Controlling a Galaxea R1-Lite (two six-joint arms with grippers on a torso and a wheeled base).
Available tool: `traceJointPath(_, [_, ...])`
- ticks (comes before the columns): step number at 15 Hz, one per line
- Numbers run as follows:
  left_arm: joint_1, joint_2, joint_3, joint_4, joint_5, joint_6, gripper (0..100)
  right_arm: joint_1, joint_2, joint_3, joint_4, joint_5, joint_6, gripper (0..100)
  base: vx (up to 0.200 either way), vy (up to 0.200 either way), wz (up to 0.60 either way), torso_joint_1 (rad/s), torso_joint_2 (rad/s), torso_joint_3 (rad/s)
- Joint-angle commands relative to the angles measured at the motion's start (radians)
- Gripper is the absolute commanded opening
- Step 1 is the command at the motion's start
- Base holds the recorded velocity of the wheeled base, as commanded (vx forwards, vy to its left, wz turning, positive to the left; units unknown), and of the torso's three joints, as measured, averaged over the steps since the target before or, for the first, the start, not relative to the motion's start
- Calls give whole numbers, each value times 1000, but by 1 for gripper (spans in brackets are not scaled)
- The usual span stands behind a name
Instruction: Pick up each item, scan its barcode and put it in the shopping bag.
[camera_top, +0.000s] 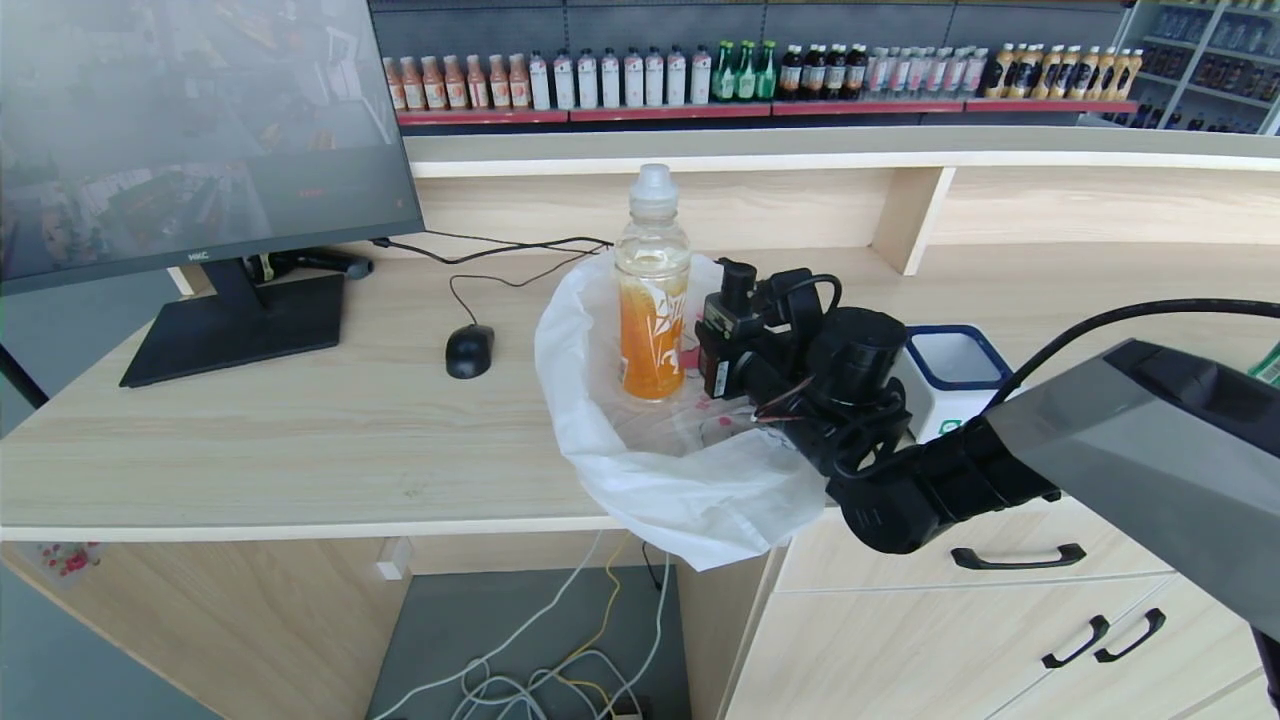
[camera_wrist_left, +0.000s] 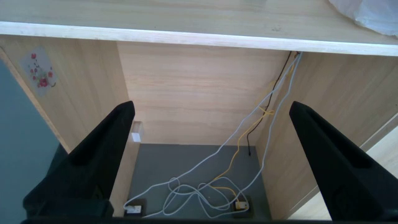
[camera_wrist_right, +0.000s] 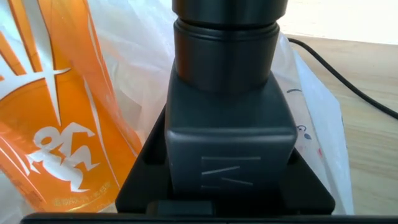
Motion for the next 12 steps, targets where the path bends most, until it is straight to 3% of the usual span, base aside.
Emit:
traceJointPath(1, [0,0,0,0,0,0,100,2,0,3,2,0,0,0,0,0,0,0,0,0])
traceJointPath(3, [0,0,1,0,0,0,100,2,1,3,2,0,0,0,0,0,0,0,0,0])
traceJointPath(4, [0,0,1,0,0,0,100,2,0,3,-1,-2,0,100,0,0,0,0,0,0])
traceJointPath(12, [0,0,0,0,0,1,100,-8,-37,4,-20,-5,0,100,0,0,0,0,0,0])
